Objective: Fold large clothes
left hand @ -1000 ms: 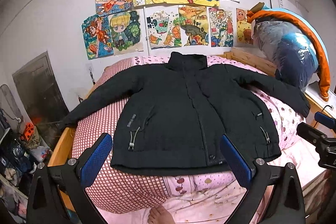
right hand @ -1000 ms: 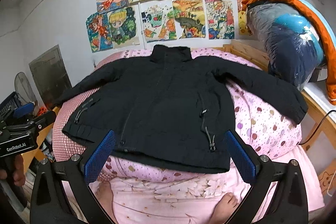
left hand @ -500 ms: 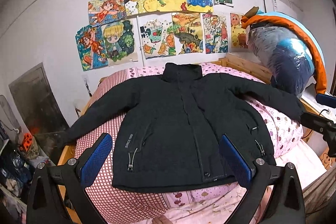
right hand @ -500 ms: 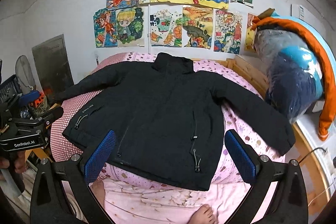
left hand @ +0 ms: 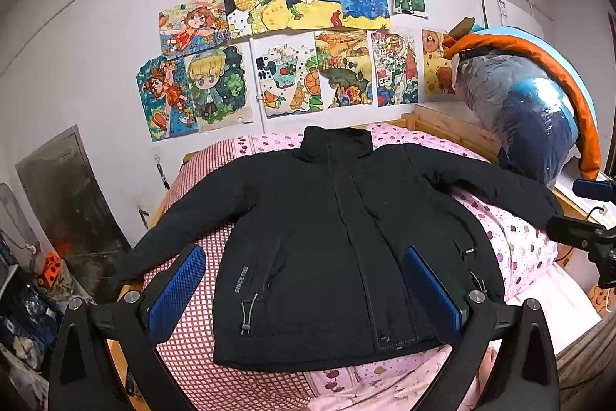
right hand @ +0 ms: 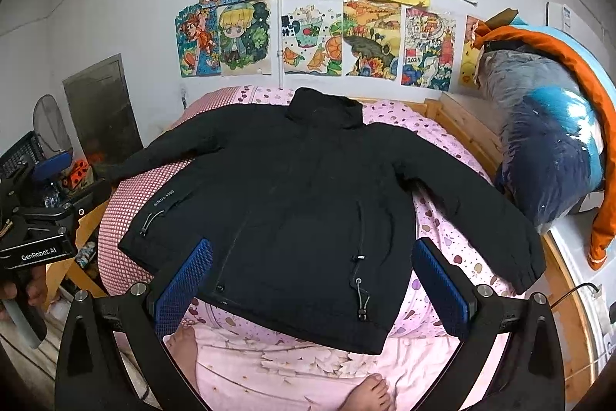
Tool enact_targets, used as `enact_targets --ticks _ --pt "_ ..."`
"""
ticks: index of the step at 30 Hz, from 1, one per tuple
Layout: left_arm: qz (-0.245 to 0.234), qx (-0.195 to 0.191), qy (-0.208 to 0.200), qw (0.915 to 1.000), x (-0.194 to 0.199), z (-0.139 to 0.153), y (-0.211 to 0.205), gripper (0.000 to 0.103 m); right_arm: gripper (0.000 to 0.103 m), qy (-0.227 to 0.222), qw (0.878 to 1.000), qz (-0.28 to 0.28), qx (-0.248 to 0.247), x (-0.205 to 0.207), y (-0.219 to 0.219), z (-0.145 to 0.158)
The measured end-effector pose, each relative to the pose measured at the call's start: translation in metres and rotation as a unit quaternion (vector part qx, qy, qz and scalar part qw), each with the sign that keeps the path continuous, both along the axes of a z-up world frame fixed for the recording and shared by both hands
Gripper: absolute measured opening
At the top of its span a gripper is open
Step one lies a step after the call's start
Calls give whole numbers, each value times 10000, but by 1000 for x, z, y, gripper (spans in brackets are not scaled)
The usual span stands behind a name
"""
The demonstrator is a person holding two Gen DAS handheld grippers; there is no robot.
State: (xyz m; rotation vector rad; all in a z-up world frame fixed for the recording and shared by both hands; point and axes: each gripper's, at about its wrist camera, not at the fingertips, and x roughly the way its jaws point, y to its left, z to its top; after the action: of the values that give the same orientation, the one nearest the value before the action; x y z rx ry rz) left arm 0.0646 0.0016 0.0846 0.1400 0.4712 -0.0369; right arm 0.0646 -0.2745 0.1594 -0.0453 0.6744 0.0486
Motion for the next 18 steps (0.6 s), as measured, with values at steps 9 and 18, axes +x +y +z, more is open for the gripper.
enact_targets --ticks 9,18 --pt "-69 -313 264 9991 16 22 -8 103 102 217 9997 75 29 16 -11 19" --pt "-93 -250 100 9996 -5 39 -19 103 102 256 9996 -21 72 9 -15 37"
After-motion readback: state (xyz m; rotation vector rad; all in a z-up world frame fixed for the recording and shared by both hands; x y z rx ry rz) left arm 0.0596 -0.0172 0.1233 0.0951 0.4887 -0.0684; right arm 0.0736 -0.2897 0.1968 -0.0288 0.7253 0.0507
